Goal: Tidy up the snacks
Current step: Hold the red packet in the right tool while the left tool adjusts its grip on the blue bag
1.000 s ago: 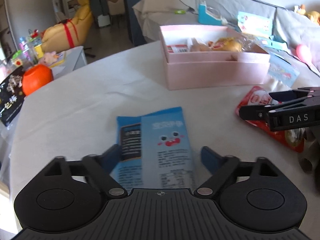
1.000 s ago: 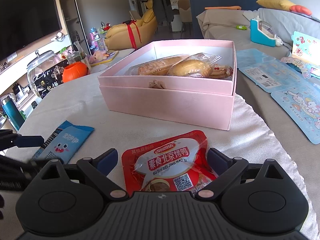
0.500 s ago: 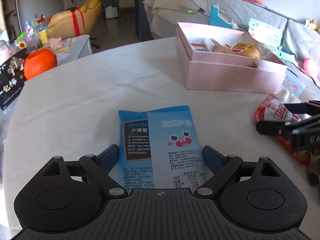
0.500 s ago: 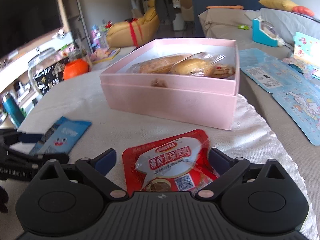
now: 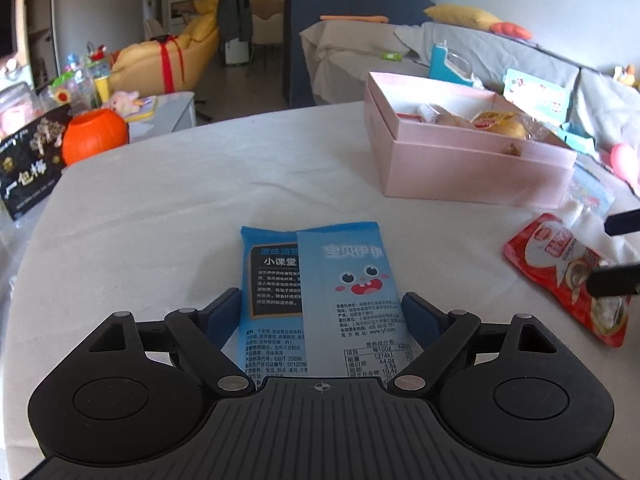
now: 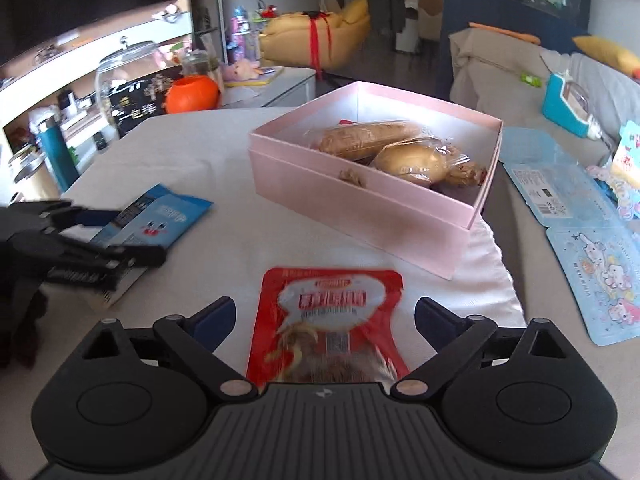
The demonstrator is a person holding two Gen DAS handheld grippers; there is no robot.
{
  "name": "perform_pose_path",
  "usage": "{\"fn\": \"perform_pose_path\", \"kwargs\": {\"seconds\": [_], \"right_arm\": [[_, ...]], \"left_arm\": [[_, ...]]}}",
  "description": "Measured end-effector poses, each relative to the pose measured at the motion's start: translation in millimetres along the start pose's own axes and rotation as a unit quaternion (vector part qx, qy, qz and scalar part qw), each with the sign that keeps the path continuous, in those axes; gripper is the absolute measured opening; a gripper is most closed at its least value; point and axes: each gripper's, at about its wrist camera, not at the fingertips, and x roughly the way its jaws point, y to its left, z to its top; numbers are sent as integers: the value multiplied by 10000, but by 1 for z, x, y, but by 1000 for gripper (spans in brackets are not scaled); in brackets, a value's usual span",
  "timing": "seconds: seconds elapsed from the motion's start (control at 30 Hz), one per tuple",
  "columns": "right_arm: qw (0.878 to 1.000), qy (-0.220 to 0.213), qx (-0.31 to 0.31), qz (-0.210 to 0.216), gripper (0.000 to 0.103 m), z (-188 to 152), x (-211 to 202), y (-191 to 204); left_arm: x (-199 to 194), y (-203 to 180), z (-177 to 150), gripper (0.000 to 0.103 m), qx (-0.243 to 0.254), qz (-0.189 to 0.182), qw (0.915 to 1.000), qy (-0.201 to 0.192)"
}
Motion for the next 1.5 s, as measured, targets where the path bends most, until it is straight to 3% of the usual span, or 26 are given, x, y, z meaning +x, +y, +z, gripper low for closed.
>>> {"fn": "perform_pose_path", "kwargs": {"seconds": [0.2, 0.3, 0.37, 0.4, 0.47, 0.57, 0.6, 0.63, 0.8, 0.83, 0.87, 0.93, 1.03, 1.2, 1.37, 1.43, 1.5], "right_arm": [[9989, 454, 32, -123, 97, -11, 27, 8], [9991, 351, 205, -157, 99, -6, 40, 8], [9989, 396, 167, -194, 87, -2, 41, 10], [9989, 414, 105, -170, 85, 0, 39, 12], [9993, 340, 76, -162, 66, 2, 27, 13], [9998, 120, 50, -124, 62, 5, 6, 13], [9999, 39, 40, -144, 55, 6, 1, 14], [9997, -54, 7, -237, 39, 6, -4, 14], [9996, -7, 172, -211, 43, 3, -1, 6], [9996, 40, 229, -182, 52, 1, 0, 4], [9995, 68, 266, -124, 68, -2, 0, 4], [9996, 79, 235, -134, 83, -8, 0, 8], [9990, 232, 290, -264, 83, -15, 11, 13], [9955, 265, 873, -266, 96, -16, 26, 8], [9960, 217, 542, -674, 101, -22, 32, 33], [9965, 219, 593, -544, 98, -22, 32, 28], [9970, 225, 532, -511, 84, -19, 28, 23]], "left_arm": [[0, 0, -2, 91, 0, -12, 10000, -23], [0, 0, -2, 91, 3, -14, 10000, -34], [-1, 1, -3, 91, -10, -28, 10000, -44], [-1, 1, -3, 91, -24, -37, 10000, -49], [-1, 1, -3, 91, -24, -33, 10000, -51], [-1, 2, -3, 91, -23, -33, 10000, -53], [-1, 2, -3, 91, -21, -33, 10000, -53], [-1, 2, -3, 91, -21, -33, 10000, -52], [-1, 2, -3, 91, -21, -32, 10000, -54], [-1, 2, -3, 91, -20, -31, 10000, -54], [-1, 2, -3, 91, -17, -29, 10000, -53], [-1, 2, -3, 91, -11, -25, 10000, -53], [-1, 2, -3, 91, -18, -32, 10000, -56], [-1, 2, -3, 91, -25, -41, 10000, -61], [-1, 2, -2, 91, -4, -27, 10000, -54], [-1, 2, -2, 91, 7, -20, 10000, -50], [-1, 1, -3, 91, 8, -19, 10000, -50]]}}
